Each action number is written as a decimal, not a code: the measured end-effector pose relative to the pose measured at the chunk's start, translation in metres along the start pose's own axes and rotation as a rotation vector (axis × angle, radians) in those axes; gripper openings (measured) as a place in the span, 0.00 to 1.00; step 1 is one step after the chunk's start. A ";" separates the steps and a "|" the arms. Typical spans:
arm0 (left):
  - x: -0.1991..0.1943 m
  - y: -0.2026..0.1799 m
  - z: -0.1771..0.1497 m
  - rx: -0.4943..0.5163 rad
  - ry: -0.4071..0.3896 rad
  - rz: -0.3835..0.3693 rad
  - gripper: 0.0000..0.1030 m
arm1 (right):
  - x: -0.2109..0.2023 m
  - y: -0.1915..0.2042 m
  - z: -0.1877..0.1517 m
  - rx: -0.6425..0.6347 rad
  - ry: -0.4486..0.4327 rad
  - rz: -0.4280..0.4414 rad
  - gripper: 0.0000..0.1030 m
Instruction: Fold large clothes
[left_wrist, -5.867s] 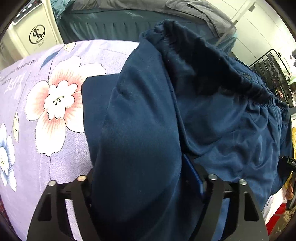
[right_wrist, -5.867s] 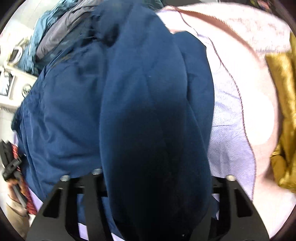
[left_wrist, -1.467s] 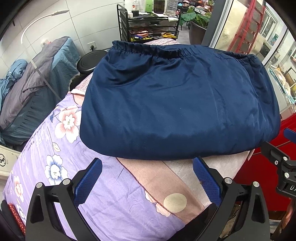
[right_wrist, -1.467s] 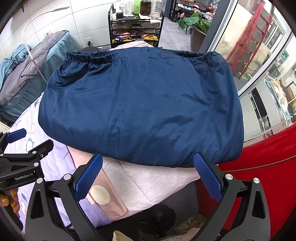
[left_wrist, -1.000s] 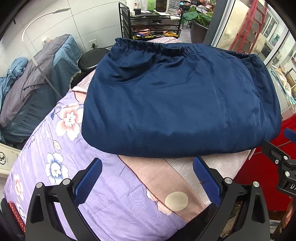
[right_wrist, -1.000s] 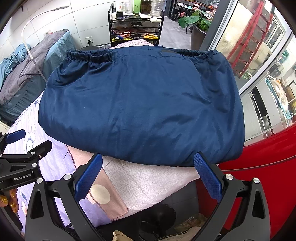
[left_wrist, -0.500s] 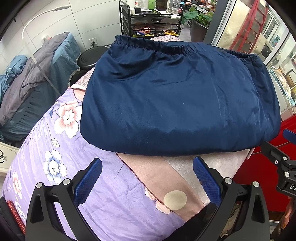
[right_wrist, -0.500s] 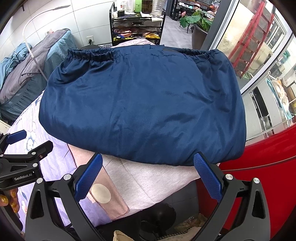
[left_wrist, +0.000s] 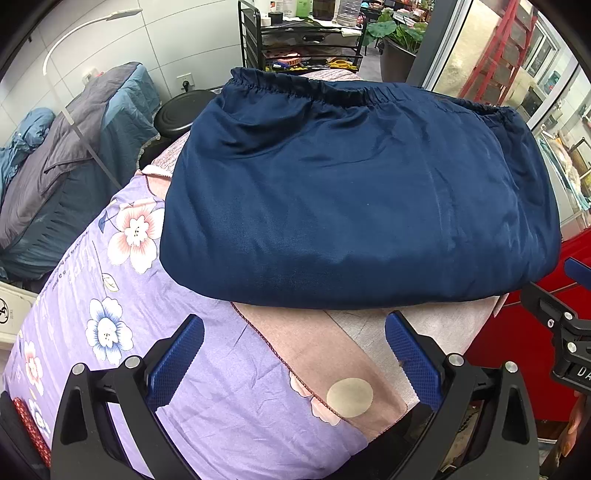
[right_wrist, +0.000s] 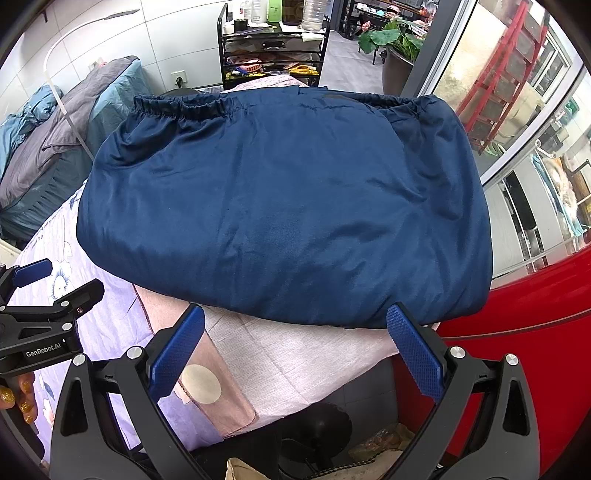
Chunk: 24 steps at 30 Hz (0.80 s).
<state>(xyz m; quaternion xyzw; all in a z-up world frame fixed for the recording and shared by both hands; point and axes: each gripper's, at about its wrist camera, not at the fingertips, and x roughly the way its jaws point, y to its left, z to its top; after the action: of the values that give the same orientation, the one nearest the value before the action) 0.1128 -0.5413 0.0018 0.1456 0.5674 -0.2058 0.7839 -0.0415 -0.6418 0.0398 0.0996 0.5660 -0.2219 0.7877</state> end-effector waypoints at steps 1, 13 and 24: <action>0.000 0.000 0.001 0.000 -0.001 0.000 0.94 | 0.000 0.000 0.000 0.000 -0.001 0.000 0.95; 0.001 -0.006 0.000 0.035 0.009 0.010 0.94 | 0.004 0.000 0.002 -0.009 0.003 0.005 0.95; 0.003 -0.006 0.002 0.042 0.014 0.034 0.94 | 0.004 0.000 0.003 -0.009 0.005 0.005 0.95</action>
<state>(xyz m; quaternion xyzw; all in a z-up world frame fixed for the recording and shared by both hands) 0.1120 -0.5482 0.0000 0.1733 0.5659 -0.2032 0.7800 -0.0377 -0.6437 0.0366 0.0980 0.5688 -0.2172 0.7872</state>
